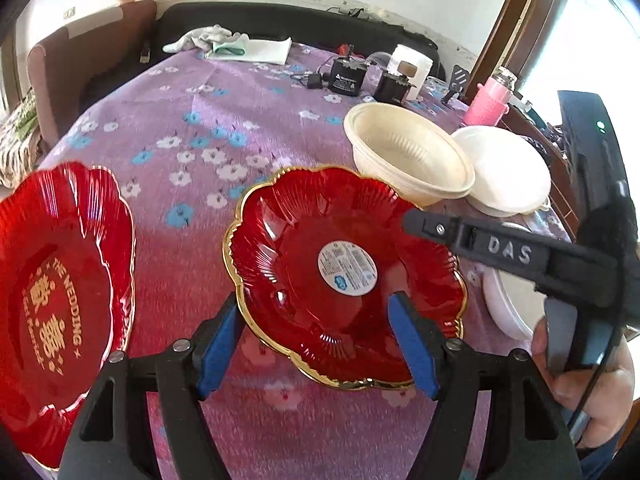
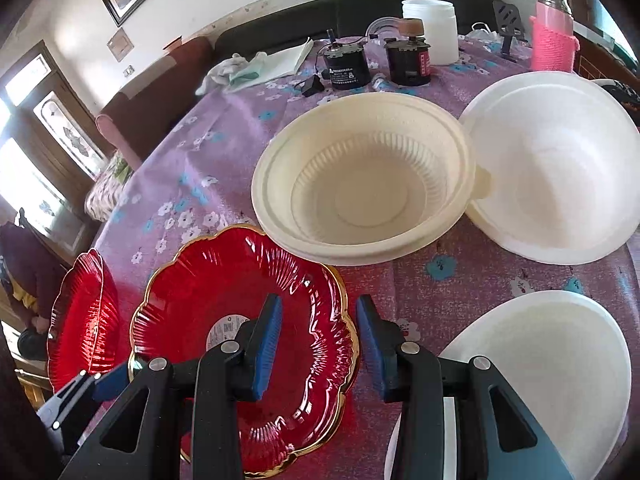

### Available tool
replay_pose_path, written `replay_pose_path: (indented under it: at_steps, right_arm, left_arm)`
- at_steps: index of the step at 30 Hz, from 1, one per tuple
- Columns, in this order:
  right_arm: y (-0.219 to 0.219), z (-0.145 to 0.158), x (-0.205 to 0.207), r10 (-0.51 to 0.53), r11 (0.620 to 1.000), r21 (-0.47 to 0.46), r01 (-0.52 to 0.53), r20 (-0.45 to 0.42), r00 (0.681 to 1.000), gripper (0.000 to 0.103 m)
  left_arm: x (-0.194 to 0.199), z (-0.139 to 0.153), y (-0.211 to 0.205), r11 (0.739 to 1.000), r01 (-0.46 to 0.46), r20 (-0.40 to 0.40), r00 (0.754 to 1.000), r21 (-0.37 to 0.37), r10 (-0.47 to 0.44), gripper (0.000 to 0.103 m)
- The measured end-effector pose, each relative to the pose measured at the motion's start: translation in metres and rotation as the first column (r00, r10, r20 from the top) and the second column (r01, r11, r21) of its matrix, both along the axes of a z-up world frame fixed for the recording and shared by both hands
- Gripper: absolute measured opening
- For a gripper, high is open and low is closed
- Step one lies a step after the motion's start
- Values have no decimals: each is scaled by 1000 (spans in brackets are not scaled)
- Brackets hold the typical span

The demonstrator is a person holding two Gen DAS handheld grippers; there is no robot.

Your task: Organize plates and bowls

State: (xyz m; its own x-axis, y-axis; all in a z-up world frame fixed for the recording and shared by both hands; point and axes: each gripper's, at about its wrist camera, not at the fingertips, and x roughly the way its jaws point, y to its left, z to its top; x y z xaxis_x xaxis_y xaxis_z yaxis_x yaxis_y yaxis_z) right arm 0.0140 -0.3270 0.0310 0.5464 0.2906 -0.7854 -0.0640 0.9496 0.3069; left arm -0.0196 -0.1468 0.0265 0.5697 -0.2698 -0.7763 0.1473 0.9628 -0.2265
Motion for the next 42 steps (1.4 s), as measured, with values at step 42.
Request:
replay_pose_path:
  at_steps: [42]
  right_arm:
    - [-4,6,-5,-21,1000,-17,22,55,998,15]
  left_arm:
    - [30,-8,-2,981,-83,59,995,172,74,47]
